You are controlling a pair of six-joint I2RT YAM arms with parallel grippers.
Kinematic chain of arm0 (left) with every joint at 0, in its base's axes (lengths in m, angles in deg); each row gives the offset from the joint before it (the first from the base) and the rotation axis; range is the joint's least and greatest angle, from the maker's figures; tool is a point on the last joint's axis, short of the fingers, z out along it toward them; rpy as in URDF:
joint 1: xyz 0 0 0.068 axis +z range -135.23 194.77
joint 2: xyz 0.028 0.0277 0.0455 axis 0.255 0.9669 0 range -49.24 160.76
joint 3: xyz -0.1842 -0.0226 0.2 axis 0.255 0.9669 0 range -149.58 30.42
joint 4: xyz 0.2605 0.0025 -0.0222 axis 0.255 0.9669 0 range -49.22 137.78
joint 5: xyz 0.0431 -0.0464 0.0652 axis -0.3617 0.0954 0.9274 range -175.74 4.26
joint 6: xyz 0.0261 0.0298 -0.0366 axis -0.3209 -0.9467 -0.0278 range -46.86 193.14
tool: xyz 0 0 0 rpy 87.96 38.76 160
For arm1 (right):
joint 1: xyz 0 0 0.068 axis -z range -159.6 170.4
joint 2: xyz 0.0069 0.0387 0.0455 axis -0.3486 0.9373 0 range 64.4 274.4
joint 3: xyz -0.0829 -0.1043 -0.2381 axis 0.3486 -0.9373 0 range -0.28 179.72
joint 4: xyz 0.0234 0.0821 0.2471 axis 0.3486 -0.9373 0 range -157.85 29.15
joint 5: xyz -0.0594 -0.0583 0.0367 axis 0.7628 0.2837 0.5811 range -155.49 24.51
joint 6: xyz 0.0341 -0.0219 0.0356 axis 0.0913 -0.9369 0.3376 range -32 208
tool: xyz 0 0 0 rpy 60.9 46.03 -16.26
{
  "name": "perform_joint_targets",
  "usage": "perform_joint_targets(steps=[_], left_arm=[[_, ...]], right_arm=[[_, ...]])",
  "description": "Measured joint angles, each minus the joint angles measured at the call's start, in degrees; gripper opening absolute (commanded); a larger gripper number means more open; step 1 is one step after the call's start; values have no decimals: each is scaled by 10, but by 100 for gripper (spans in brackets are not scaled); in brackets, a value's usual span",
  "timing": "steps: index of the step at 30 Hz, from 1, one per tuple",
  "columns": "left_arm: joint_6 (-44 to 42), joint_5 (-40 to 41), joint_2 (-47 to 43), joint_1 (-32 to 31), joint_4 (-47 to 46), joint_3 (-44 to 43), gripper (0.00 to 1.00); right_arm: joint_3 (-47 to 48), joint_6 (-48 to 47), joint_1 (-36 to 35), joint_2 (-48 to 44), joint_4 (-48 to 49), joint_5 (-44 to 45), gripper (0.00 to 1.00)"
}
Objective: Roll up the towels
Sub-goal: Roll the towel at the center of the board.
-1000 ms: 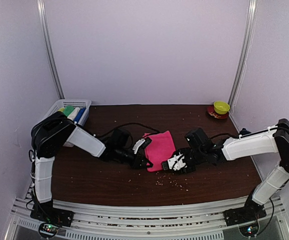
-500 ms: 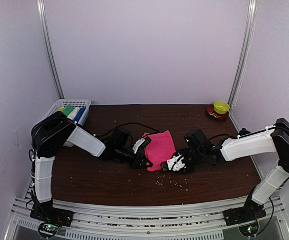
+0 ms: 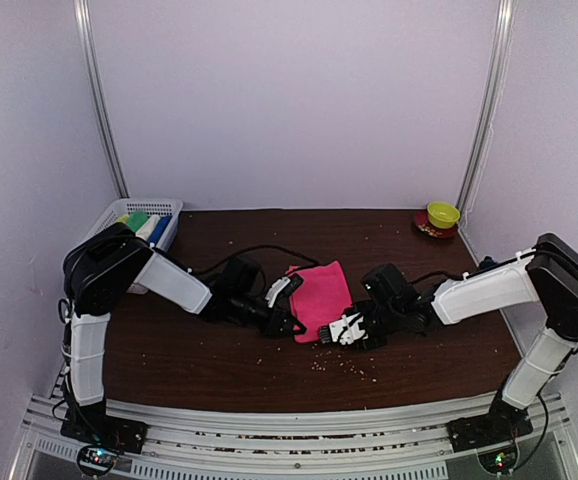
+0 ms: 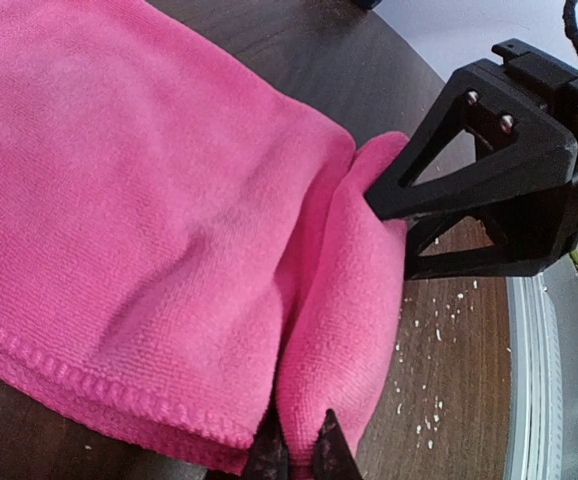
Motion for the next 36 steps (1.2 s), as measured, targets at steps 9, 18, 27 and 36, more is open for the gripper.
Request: perform_joint_targets(steps=[9,18,27,36], left_arm=[[2,0,0,2,0,0,18],[1,24,-30,7,14,14,58],[-63,103,-175,21,35,99,75],[-214,165,-269,-10,11,169,77]], right_arm=[[8,8,-1,20,16,25,39],[30,18,-2,42,14,40,12],[80,42,3,46,-72,11,3],[199,64,40,96,-254,-115,3]])
